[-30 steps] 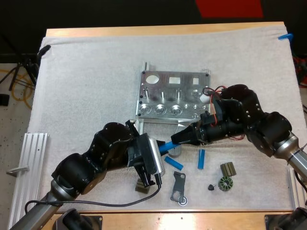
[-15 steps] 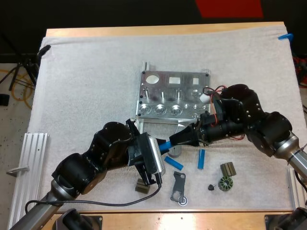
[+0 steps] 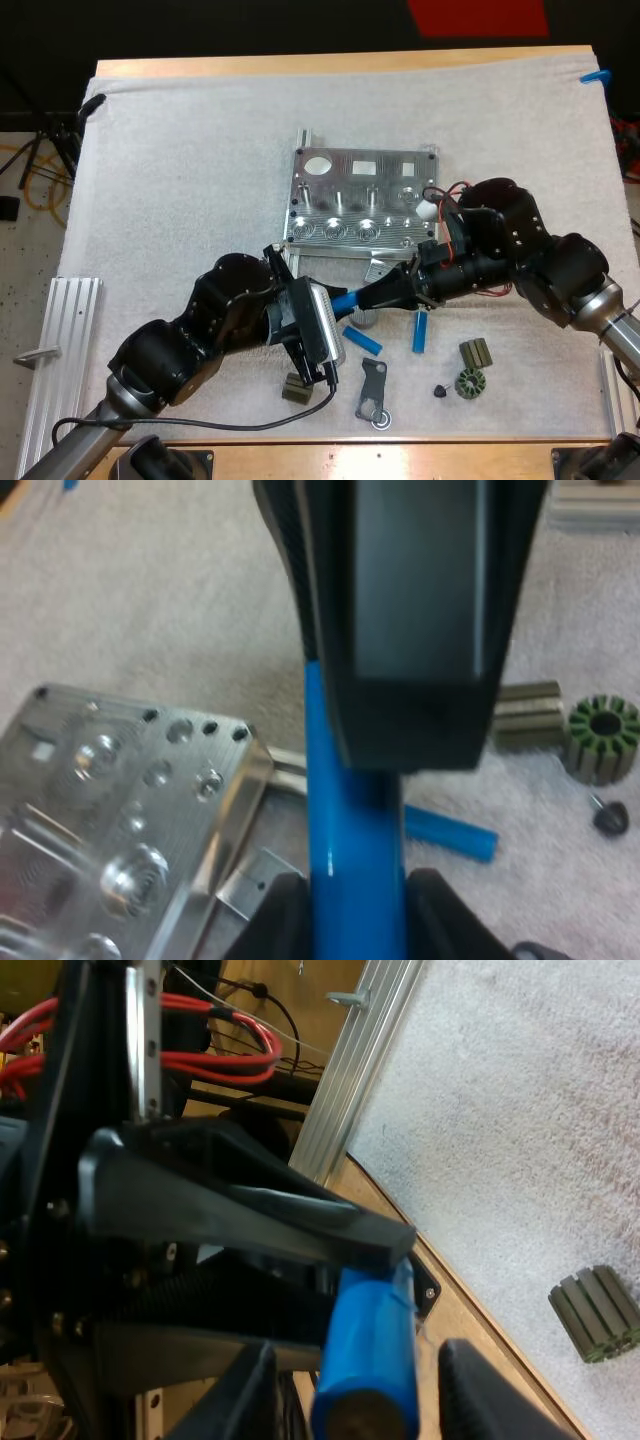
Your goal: Load cells from right to left
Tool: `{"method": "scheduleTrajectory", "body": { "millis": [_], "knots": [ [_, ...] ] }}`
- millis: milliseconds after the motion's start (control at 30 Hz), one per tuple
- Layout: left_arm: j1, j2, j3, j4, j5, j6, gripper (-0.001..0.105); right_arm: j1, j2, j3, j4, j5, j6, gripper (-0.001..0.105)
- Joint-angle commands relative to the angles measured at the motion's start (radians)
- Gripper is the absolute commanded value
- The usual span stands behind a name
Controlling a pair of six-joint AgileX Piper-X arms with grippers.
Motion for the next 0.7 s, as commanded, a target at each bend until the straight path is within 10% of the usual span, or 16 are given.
{"method": "scheduleTrajectory", "body": {
  "millis": [0, 267, 533, 667],
  "knots": [
    [-0.007, -0.004, 0.001, -0.017, -0.008, 0.005, 0.000, 0.000, -0.007, -0.003, -0.001, -0.010, -0.011, 0.037],
    [-0.007, -0.004, 0.001, -0.017, -0.008, 0.005, 0.000, 0.000, -0.007, -0.003, -0.001, -0.010, -0.051, 0.000],
    [-0.007, -0.004, 0.001, -0.017, 0.002, 0.005, 0.001, 0.000, -0.007, -0.003, -0.001, -0.008, -0.106, 0.000],
    [-0.007, -0.004, -0.003, -0.010, 0.009, 0.001, 0.024, 0.000, -0.007, -0.003, 0.002, 0.024, -0.125, 0.000]
  ]
}}
